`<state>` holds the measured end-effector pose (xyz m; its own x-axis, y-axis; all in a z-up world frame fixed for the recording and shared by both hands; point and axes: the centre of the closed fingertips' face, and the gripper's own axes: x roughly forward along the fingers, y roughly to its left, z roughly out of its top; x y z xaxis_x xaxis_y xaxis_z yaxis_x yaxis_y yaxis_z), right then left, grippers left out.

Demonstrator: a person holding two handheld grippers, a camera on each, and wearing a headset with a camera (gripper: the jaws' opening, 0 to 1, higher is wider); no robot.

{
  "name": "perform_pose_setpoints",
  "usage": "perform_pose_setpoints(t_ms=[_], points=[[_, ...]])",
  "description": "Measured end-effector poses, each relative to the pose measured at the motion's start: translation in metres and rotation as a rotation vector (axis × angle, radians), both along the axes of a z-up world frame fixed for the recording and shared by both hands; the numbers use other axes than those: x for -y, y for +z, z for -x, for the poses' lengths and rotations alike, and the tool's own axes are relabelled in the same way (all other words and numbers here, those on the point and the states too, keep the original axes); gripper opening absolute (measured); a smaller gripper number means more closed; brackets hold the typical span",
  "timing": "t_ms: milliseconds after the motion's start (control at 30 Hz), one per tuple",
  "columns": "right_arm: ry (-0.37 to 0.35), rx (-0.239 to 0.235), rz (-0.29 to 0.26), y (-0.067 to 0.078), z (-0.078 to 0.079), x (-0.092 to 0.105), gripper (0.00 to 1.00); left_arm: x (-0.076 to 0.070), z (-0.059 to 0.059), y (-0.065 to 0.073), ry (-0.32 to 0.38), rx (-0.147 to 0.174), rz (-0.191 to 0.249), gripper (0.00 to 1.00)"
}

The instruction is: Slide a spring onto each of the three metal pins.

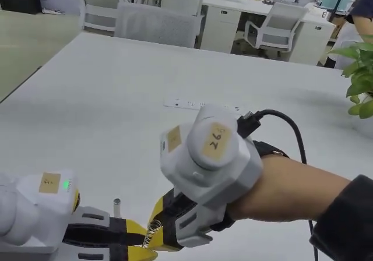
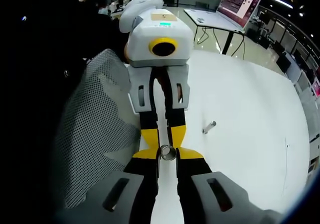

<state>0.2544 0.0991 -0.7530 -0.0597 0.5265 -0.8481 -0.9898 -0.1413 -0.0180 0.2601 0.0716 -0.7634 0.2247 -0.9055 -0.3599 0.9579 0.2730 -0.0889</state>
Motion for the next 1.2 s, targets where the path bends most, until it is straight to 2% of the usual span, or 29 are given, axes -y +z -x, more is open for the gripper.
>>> perform_pose_setpoints(t_ms=[500, 800, 1200], points=[[0.015, 0.002, 0.021, -0.003, 0.000, -0.001, 0.08, -0.002, -0.003, -0.001, 0.012, 0.012, -0.006, 0.03], [0.013, 0.013, 0.031, -0.004, -0.002, 0.001, 0.08, -0.006, -0.003, -0.004, 0.026, -0.009, -0.006, 0.11], [0.011, 0.023, 0.050, -0.007, -0.005, 0.005, 0.08, -0.018, -0.004, -0.008, 0.085, -0.045, 0.007, 0.25]])
